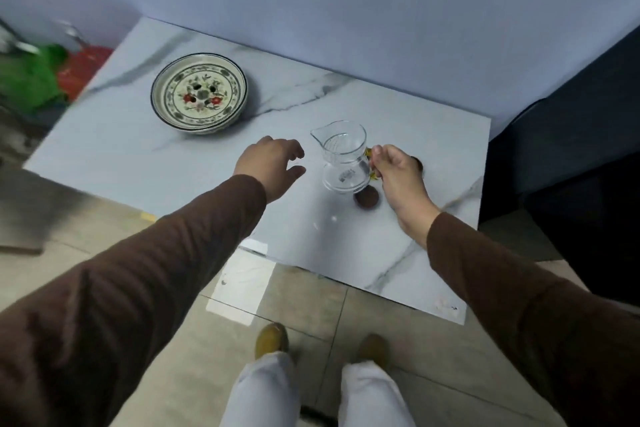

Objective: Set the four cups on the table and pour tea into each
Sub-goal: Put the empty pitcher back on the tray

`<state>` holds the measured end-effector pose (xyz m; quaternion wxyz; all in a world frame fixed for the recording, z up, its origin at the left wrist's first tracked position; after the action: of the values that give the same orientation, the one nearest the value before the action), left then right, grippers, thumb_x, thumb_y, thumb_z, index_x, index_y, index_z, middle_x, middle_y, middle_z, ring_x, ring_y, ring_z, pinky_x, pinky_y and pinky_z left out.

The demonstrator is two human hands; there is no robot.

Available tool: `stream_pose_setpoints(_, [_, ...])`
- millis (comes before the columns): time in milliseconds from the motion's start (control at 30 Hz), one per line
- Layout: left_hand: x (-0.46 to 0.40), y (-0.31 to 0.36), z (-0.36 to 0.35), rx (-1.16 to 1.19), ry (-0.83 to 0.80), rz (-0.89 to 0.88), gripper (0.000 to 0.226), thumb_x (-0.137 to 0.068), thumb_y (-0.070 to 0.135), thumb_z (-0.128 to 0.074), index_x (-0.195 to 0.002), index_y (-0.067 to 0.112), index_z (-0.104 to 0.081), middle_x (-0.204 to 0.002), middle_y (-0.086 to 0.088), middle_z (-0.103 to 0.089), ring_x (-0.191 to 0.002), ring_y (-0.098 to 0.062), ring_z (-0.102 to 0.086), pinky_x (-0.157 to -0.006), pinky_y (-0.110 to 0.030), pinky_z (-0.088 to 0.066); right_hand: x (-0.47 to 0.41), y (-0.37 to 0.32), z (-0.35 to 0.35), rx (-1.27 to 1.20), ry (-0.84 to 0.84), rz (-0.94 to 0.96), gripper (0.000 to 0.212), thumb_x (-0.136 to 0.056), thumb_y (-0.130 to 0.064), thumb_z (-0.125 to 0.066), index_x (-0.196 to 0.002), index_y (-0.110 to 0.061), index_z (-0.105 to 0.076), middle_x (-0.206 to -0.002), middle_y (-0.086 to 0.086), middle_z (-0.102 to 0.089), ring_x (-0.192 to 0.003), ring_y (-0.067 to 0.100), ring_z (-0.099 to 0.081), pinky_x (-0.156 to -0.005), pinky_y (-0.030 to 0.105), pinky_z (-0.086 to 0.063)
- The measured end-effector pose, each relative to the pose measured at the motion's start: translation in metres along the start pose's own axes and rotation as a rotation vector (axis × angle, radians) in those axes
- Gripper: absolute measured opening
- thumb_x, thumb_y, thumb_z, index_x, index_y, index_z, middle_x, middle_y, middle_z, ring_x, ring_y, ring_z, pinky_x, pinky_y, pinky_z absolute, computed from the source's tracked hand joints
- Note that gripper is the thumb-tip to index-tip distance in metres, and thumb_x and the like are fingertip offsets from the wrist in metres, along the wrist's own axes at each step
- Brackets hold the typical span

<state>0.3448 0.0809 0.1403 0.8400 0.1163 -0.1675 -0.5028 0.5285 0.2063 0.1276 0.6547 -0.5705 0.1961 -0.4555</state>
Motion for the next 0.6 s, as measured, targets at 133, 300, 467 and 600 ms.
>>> stream_pose_setpoints(133, [0.031,-0.034,0.060,-0.052,-0.017,0.016,0.033,-0.089,0.036,-0.059,-0.119,0.023,-0.060,-0.116,0.003,-0.066,-0.110,-0.025,-0.054,-0.090,-0.036,-0.043,0.025,-0.052,-0.045,-0.005,-0.034,-0.020,0.037,-0.101,-0.032,-0.048,-0.065,-0.023,-0.050,-0.066,-0.010,-0.049,-0.067,0.012,-0.042,-0.067,0.030,-0.034])
stream_pose_setpoints(300, [0.048,-0.099,0.114,-0.072,-0.026,0.022,0.035,-0.087,0.037,-0.061,-0.119,0.023,-0.061,-0.115,0.001,-0.067,-0.112,-0.026,-0.055,-0.090,-0.036,-0.045,0.041,-0.102,-0.112,0.018,-0.018,-0.045,0.036,-0.099,-0.036,-0.049,-0.065,-0.024,-0.052,-0.064,-0.016,-0.052,-0.068,0.010,-0.045,-0.067,0.029,-0.035])
stream_pose_setpoints(467, [0.039,-0.154,0.136,-0.104,-0.063,0.046,0.035,-0.087,0.037,-0.061,-0.119,0.024,-0.061,-0.117,0.000,-0.067,-0.114,-0.027,-0.054,-0.091,-0.037,-0.043,0.037,-0.122,-0.164,0.011,-0.015,-0.076,0.034,-0.098,-0.039,-0.048,-0.067,-0.024,-0.053,-0.065,-0.011,-0.049,-0.065,0.010,-0.040,-0.062,0.029,-0.032])
stream_pose_setpoints(600, [0.017,-0.186,0.144,-0.119,-0.122,0.063,0.034,-0.088,0.037,-0.060,-0.119,0.023,-0.060,-0.119,-0.002,-0.066,-0.116,-0.027,-0.052,-0.093,-0.038,-0.043,0.020,-0.124,-0.189,-0.008,-0.017,-0.136,0.033,-0.098,-0.037,-0.046,-0.069,-0.025,-0.054,-0.066,-0.015,-0.052,-0.061,0.004,-0.043,-0.061,0.025,-0.033])
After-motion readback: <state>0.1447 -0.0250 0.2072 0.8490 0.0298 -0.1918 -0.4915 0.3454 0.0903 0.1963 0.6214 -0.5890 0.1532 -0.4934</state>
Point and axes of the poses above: each hand's wrist, its own x-axis away from the middle knuckle, its own z-axis out of the back of the hand, y = z × x, the point moved 7 cm from there along -x, towards the middle knuckle
